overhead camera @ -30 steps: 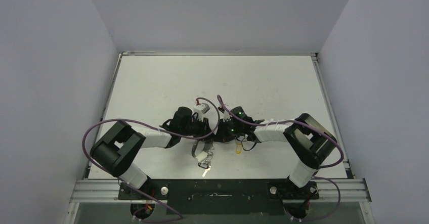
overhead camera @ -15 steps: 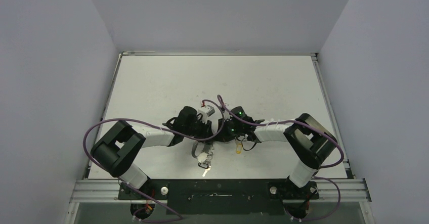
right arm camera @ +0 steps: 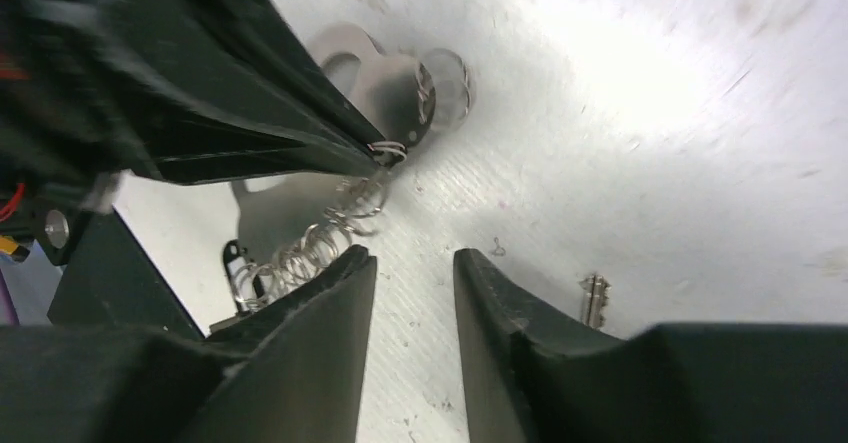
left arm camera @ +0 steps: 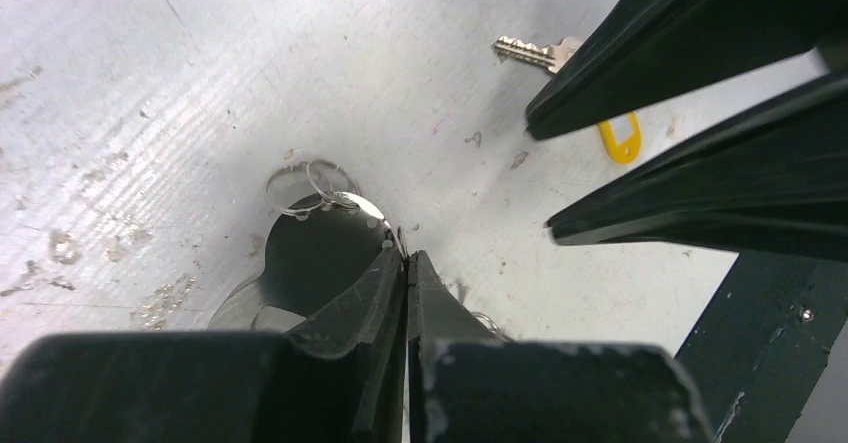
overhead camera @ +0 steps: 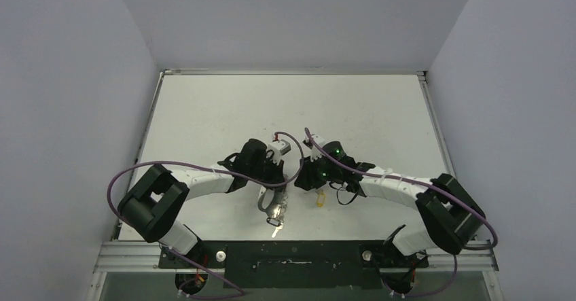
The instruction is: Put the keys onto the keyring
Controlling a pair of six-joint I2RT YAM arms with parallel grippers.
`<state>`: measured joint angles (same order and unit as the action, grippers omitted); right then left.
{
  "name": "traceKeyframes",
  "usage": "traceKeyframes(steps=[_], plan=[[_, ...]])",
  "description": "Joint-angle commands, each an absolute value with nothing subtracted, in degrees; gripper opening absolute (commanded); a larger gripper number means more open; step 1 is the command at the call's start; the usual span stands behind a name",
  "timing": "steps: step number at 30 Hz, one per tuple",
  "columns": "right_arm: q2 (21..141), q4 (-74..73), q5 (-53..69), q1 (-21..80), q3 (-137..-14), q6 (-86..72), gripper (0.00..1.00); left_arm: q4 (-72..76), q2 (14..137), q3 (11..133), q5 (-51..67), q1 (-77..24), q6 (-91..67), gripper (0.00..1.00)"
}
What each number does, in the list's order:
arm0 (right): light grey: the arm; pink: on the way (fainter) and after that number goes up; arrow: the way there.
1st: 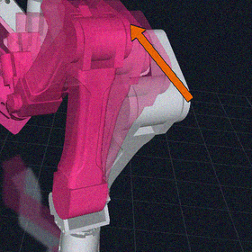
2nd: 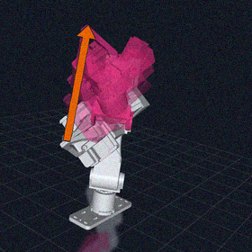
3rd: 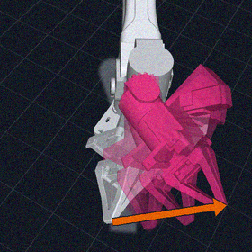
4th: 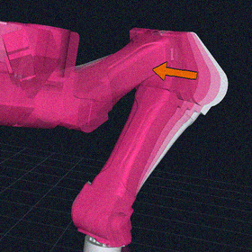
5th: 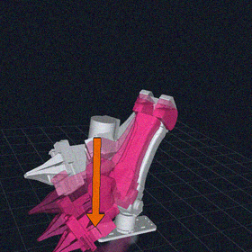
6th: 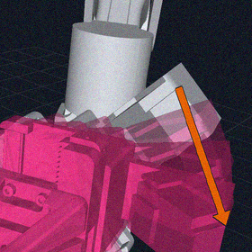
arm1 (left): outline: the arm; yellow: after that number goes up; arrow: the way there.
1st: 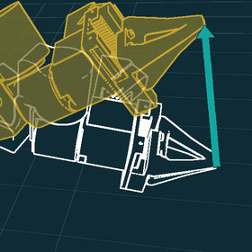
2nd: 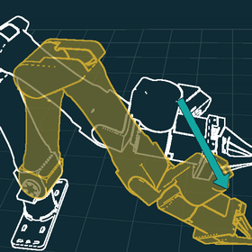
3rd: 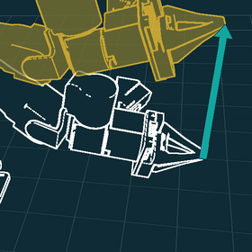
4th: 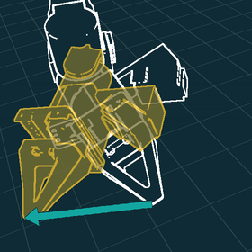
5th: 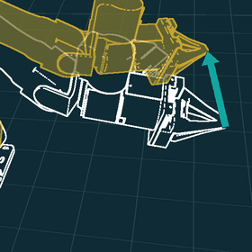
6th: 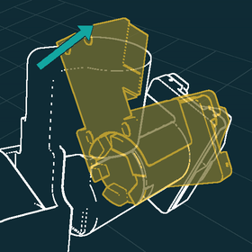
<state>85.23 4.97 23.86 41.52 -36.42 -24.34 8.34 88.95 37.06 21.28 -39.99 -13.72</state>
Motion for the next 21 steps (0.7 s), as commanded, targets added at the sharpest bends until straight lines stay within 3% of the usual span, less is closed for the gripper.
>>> traceKeyframes(steps=[1,7,10,15,21], plan=[[74.50,3.38,21.50,40.78,-36.86,-15.69,0.40,2.03,84.04,41.47,21.38,-40.40,-8.62,0.00],[68.59,10.16,25.52,40.53,-33.38,-8.83,0.41,-4.68,79.56,42.83,22.91,-40.75,-3.20,0.00],[66.63,18.89,34.52,40.60,-29.60,-3.57,0.42,-6.17,77.30,42.79,24.93,-40.93,-0.37,0.00],[65.86,29.05,42.08,40.74,-25.45,1.65,0.53,-8.47,73.96,42.36,27.58,-41.29,6.29,0.00],[67.54,33.00,45.78,41.90,-23.97,6.04,0.50,-6.59,68.46,39.64,32.27,-41.72,12.70,0.00]])
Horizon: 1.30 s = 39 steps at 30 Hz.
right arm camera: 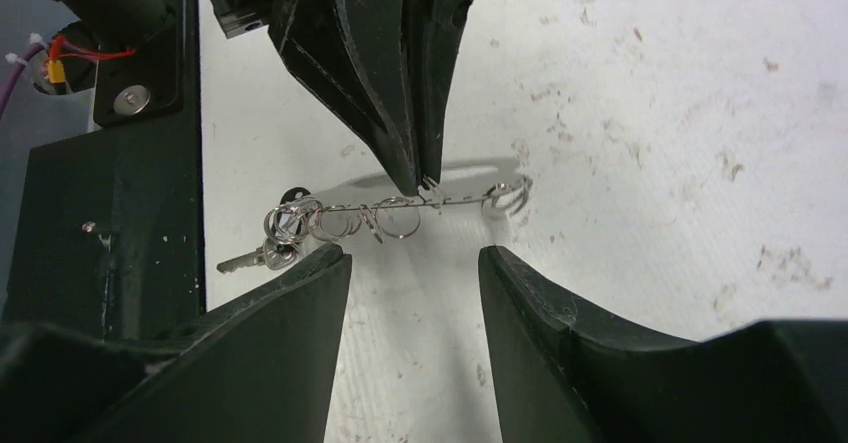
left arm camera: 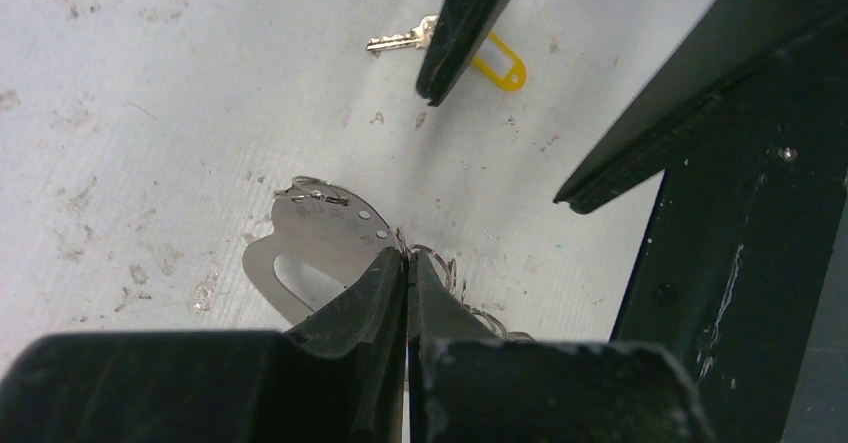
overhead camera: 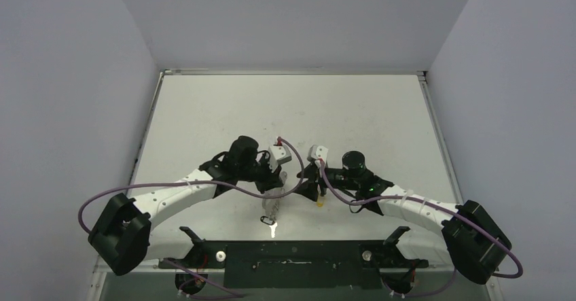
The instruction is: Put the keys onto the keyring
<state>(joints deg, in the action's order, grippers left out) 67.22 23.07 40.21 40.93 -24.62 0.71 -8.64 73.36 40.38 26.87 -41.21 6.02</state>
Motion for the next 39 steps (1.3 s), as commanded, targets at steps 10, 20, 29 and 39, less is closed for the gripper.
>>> traceKeyframes(steps=[10,20,29,39], plan=[[67.00,29.44,47.30,45.49,-24.94,18.70,0.41,-2.70,61.07,34.30,34.93,-42.82,19.22,0.00],[67.68,24.86,46.24,48.97,-27.42,23.66,0.38,-3.40,60.71,34.24,34.72,-43.49,19.70,0.00],[66.97,22.20,42.26,50.46,-28.39,27.07,0.34,-3.60,61.42,34.66,34.80,-44.30,19.95,0.00],[69.09,16.45,34.72,53.15,-30.57,31.51,0.32,-4.34,62.27,35.72,34.63,-45.59,20.26,0.00]])
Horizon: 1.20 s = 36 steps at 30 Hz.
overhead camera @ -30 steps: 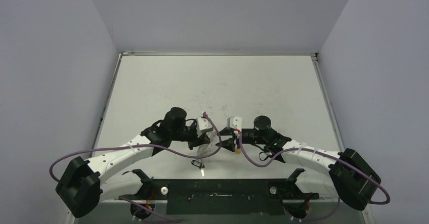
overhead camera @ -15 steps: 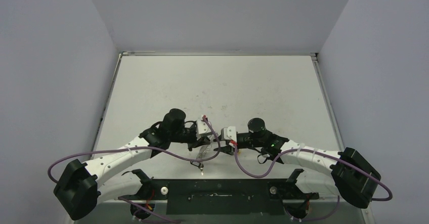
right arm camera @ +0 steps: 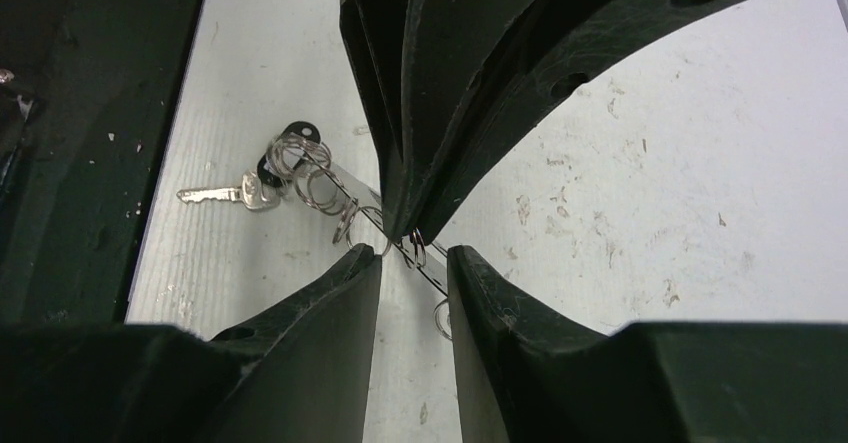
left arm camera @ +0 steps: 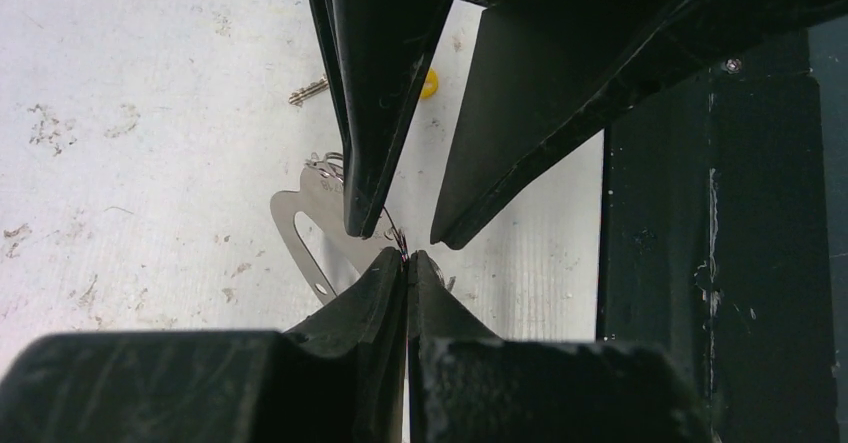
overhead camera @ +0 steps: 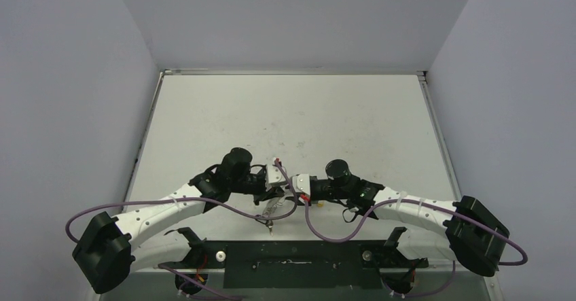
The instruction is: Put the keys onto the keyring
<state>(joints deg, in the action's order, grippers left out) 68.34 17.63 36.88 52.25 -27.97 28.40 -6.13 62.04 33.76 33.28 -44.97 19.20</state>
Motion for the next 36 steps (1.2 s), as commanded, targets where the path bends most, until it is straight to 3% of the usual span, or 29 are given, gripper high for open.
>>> traceKeyframes(steps=[1,7,21,29,36], plan=[[69.42,14.94,34.65,53.36,-30.99,32.39,0.32,-4.31,62.30,35.81,34.63,-45.55,20.31,0.00],[70.66,10.47,32.77,54.64,-32.51,35.81,0.21,-4.38,61.97,36.47,34.58,-46.00,20.56,0.00],[73.24,12.22,36.44,55.89,-33.21,35.86,0.28,-1.88,61.96,36.09,34.57,-47.09,19.95,0.00],[75.11,11.14,38.48,56.17,-34.38,36.30,0.21,1.51,61.96,35.57,33.38,-47.85,19.16,0.00],[74.01,12.09,37.13,56.20,-34.10,35.02,0.23,2.03,62.14,35.24,30.91,-48.30,19.05,0.00]])
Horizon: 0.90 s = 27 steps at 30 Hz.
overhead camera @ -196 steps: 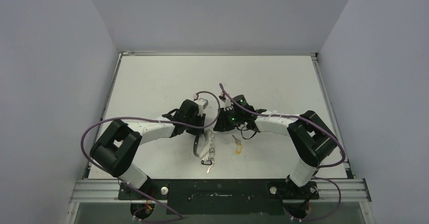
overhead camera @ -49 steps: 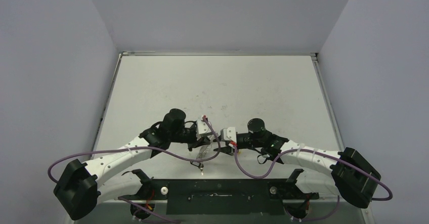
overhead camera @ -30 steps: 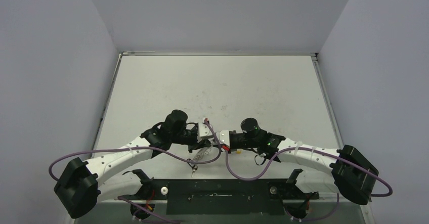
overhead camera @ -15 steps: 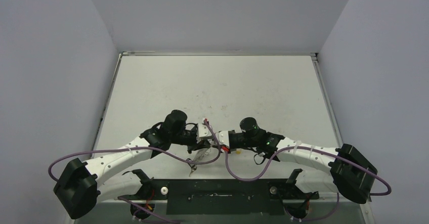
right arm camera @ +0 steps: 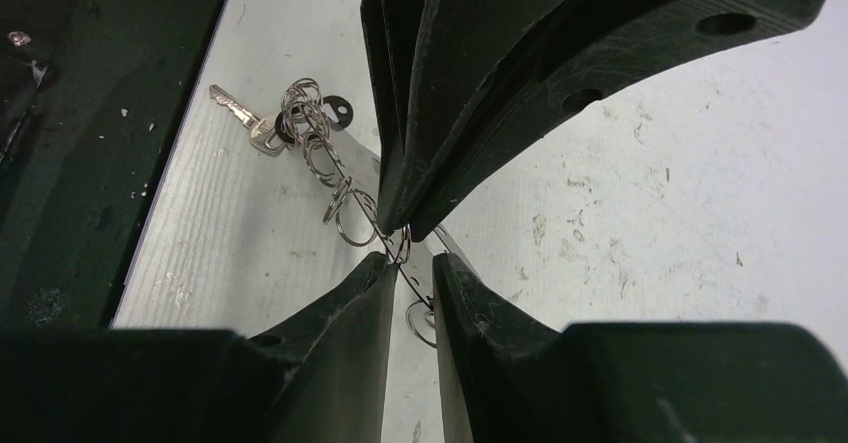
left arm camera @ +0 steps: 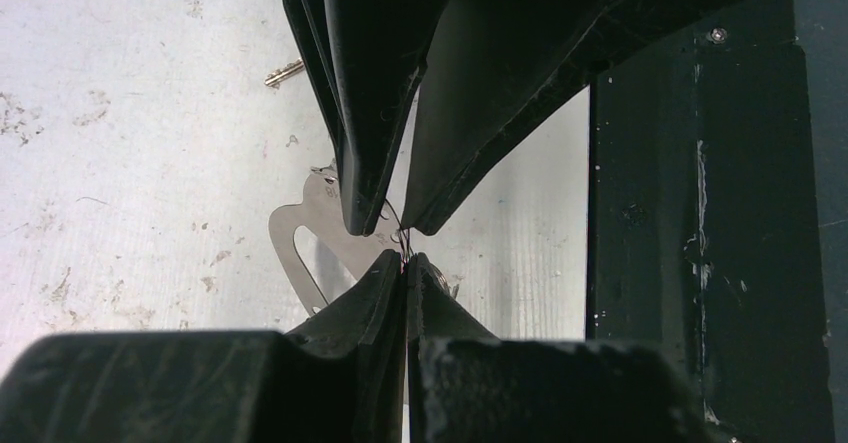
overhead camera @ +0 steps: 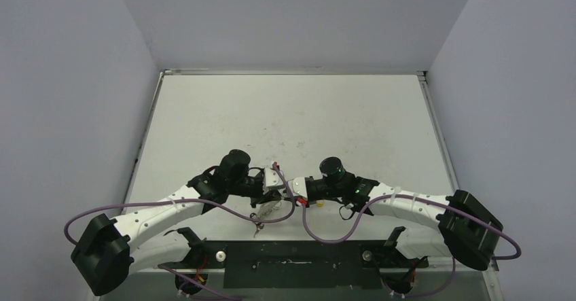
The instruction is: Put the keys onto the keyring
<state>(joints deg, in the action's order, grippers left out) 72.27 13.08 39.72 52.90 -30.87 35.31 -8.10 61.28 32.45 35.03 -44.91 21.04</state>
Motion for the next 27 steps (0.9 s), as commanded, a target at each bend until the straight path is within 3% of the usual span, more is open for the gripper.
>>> traceKeyframes(steps=[1,5,17,27], plan=[[72.67,13.02,36.28,56.19,-33.52,34.37,0.25,1.43,62.14,35.31,30.37,-48.32,19.37,0.00],[70.01,14.42,35.03,56.24,-32.54,33.66,0.34,0.71,62.27,35.67,30.58,-48.41,20.34,0.00],[64.51,13.81,34.02,56.09,-31.77,33.53,0.35,0.09,63.90,36.29,29.47,-48.57,21.84,0.00],[67.06,6.07,31.40,56.21,-32.91,37.55,0.33,-1.19,63.90,36.60,29.36,-48.69,22.31,0.00]])
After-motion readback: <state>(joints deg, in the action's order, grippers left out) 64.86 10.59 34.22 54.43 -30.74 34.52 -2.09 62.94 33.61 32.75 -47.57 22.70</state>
